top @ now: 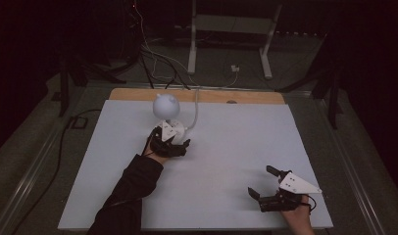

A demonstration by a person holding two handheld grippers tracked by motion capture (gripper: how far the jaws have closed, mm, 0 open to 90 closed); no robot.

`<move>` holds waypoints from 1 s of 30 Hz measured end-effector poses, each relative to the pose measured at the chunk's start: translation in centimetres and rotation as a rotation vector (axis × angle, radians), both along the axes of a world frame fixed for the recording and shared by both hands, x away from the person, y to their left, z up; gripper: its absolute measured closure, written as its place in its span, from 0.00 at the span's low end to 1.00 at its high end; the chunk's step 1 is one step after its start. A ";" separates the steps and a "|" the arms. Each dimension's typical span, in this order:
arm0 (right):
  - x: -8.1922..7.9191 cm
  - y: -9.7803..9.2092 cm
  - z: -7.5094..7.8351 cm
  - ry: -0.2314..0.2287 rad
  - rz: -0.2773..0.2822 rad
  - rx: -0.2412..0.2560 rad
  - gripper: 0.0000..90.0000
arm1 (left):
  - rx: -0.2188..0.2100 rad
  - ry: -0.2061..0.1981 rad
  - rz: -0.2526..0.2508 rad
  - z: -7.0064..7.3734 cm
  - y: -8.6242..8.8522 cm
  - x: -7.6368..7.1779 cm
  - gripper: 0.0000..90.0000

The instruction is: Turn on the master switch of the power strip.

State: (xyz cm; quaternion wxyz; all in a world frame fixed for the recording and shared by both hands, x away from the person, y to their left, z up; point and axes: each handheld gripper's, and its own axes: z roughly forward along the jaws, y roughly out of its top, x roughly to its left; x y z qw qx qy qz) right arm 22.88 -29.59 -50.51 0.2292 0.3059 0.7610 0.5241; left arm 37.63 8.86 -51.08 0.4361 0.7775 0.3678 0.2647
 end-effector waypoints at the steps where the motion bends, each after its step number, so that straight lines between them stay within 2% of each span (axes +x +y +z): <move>1: 0.0 0.0 0.0 0.000 0.000 0.000 0.00 | 0.000 0.000 0.000 0.0 0.0 0.0 0.24; 9: 0.0 -0.1 0.0 0.001 0.001 0.004 0.00 | 0.022 -0.012 0.023 -0.1 -0.1 0.5 0.50; 19: 0.0 -0.1 0.0 0.003 0.002 0.008 0.00 | 0.018 -0.021 0.053 -0.1 -0.1 1.2 0.79; 24: 0.0 -0.1 0.0 0.003 0.005 0.007 0.00 | 0.018 -0.019 0.066 -0.1 0.0 1.5 0.90; 28: 0.1 -0.1 0.0 0.005 0.005 0.008 0.00 | 0.049 -0.027 0.068 -0.4 -0.1 1.8 0.99; 30: 0.0 -0.1 0.0 0.006 0.005 0.009 0.00 | 0.051 -0.018 0.063 -0.6 -0.1 1.9 1.00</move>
